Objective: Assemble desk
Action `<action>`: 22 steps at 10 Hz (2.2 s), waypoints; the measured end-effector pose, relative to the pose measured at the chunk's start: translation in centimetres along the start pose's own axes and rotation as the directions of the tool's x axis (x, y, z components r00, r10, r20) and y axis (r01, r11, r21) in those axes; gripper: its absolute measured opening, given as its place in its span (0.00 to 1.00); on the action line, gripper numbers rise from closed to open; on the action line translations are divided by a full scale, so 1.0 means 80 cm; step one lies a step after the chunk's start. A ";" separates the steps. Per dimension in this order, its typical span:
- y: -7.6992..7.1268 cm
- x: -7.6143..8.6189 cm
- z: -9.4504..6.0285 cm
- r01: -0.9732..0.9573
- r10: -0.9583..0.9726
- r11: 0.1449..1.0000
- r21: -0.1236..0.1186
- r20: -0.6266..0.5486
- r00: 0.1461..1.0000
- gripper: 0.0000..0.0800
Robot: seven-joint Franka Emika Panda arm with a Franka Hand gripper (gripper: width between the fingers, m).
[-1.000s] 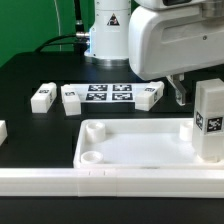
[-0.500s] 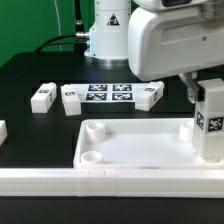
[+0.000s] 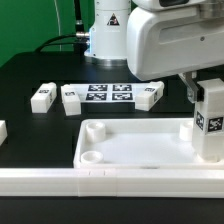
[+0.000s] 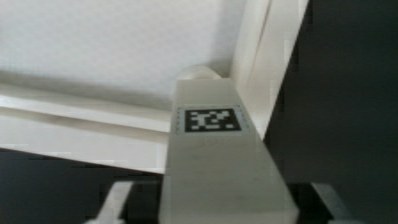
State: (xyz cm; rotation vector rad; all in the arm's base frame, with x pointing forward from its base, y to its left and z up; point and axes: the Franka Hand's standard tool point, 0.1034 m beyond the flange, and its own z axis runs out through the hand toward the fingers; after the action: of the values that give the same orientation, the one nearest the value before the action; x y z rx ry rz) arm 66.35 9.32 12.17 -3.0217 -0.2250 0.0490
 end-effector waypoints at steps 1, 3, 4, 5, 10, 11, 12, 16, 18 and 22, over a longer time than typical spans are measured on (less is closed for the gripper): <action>0.001 0.000 0.000 -0.136 0.136 0.991 0.002 -0.013 0.991 0.36; 0.001 -0.002 0.001 -0.348 0.348 0.937 0.008 -0.034 0.937 0.36; 0.001 -0.002 0.001 -0.416 0.416 0.909 0.011 -0.036 0.908 0.36; 0.001 -0.002 0.001 -0.537 0.537 0.843 0.013 -0.038 0.843 0.36; 0.003 0.003 0.001 -0.875 0.876 0.481 0.049 -0.050 0.479 0.36; 0.000 0.002 0.002 -0.924 0.925 0.379 0.056 -0.046 0.377 0.36; -0.002 0.002 0.003 -0.943 0.945 0.327 0.059 -0.043 0.324 0.36; -0.012 0.001 0.005 -0.988 0.990 0.141 0.066 -0.023 0.140 0.36; -0.013 -0.001 0.006 -0.973 0.975 0.223 0.056 -0.026 0.222 0.37; -0.015 -0.002 0.004 -0.877 0.877 0.480 0.015 -0.016 0.480 0.80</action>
Offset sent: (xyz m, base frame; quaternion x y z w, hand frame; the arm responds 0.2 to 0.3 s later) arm -0.0128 0.0041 -0.0069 0.0209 -0.0001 0.2282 0.9734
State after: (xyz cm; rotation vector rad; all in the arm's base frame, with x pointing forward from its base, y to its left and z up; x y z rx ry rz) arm 65.98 10.53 11.97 -2.7352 1.3596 0.0974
